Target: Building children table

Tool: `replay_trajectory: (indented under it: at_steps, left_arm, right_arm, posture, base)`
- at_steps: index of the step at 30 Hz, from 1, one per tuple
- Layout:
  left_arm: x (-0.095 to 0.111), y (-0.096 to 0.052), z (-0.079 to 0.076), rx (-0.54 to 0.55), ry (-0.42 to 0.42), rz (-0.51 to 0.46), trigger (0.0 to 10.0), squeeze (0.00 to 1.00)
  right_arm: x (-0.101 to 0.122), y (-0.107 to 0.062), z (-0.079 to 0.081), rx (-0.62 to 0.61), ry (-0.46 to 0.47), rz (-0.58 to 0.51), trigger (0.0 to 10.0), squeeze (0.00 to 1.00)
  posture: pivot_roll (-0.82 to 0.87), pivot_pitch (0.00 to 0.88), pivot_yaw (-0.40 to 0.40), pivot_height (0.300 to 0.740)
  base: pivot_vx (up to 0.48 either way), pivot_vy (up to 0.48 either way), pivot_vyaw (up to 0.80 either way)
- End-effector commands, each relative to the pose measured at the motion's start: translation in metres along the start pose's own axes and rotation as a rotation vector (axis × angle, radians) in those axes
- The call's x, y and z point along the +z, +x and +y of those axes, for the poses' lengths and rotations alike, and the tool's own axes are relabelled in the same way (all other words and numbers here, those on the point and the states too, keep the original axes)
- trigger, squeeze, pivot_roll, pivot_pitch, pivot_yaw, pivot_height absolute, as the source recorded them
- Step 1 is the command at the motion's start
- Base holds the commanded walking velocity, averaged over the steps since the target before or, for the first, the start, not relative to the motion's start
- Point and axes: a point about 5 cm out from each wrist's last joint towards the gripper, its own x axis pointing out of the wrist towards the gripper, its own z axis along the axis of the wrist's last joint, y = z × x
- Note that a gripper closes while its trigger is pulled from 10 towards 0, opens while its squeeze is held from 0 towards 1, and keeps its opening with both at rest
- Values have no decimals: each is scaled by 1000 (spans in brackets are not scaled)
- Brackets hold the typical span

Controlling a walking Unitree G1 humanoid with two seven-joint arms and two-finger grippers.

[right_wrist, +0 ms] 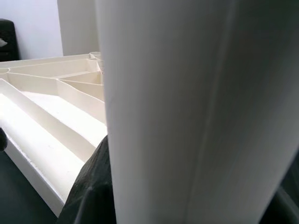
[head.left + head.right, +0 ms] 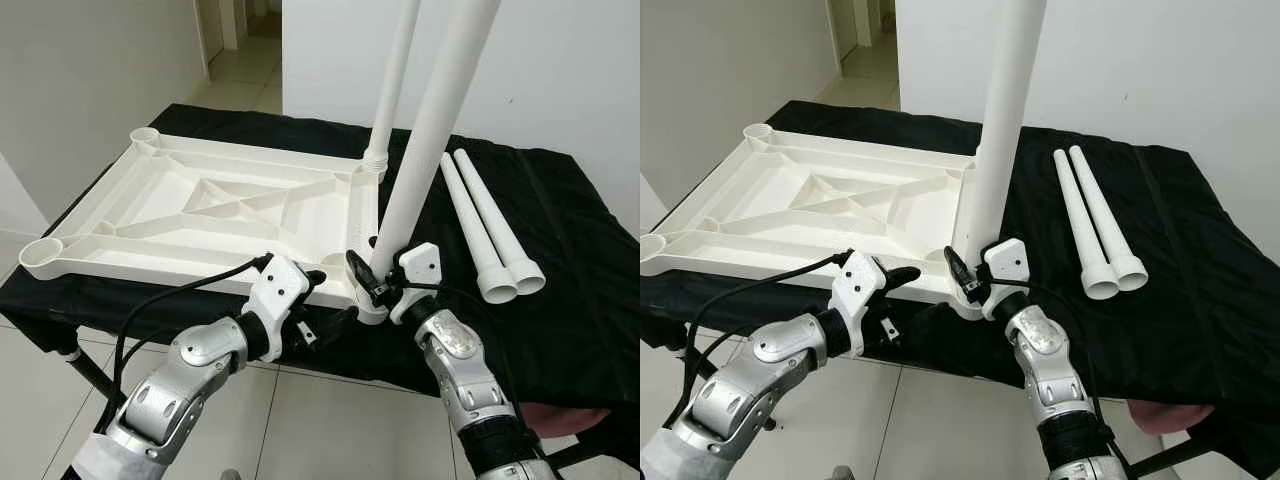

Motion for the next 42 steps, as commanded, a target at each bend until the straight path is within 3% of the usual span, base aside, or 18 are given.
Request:
replay_trajectory:
  at_steps: [1, 10, 11, 22, 28, 31, 42]
  left_arm:
    - [0, -1, -5, -49, 5, 14, 10000, 0]
    - [0, -3, -6, -50, -2, 18, 10000, 0]
    - [0, -3, -6, -51, -2, 18, 10000, 0]
    - [0, -3, -7, -59, -1, 19, 10000, 0]
    - [1, -3, -8, -63, -3, 20, 10000, 0]
    - [0, -3, -9, -64, -4, 21, 10000, 0]
    - [0, -3, -10, -64, -8, 22, 10000, 0]
  right_arm:
    - [-15, -8, 0, 24, 12, 68, 10000, 0]
    - [-23, -16, -2, 52, 15, 92, 10000, 0]
    - [-27, -16, -6, 18, 68, 120, 10000, 0]
    - [-40, -12, -14, -64, 118, 245, 10000, 0]
    - [-41, -8, -15, -88, 207, 256, 10000, 0]
    - [-44, -6, -18, -133, 296, 280, 10000, 0]
    - [-45, -3, -19, -159, 313, 312, 10000, 0]
  posture:
    - [-20, 0, -6, 740]
    - [-18, 0, -4, 740]
    - [-19, 0, -2, 740]
    - [-18, 0, -2, 740]
    - [-18, 0, -2, 740]
    - [-15, 0, -8, 740]
    - [-12, 0, -11, 740]
  base:
    - [0, 0, 0]
    - [0, 0, 0]
    - [0, 0, 0]
    - [0, 0, 0]
    - [0, 0, 0]
    - [0, 0, 0]
    - [0, 0, 0]
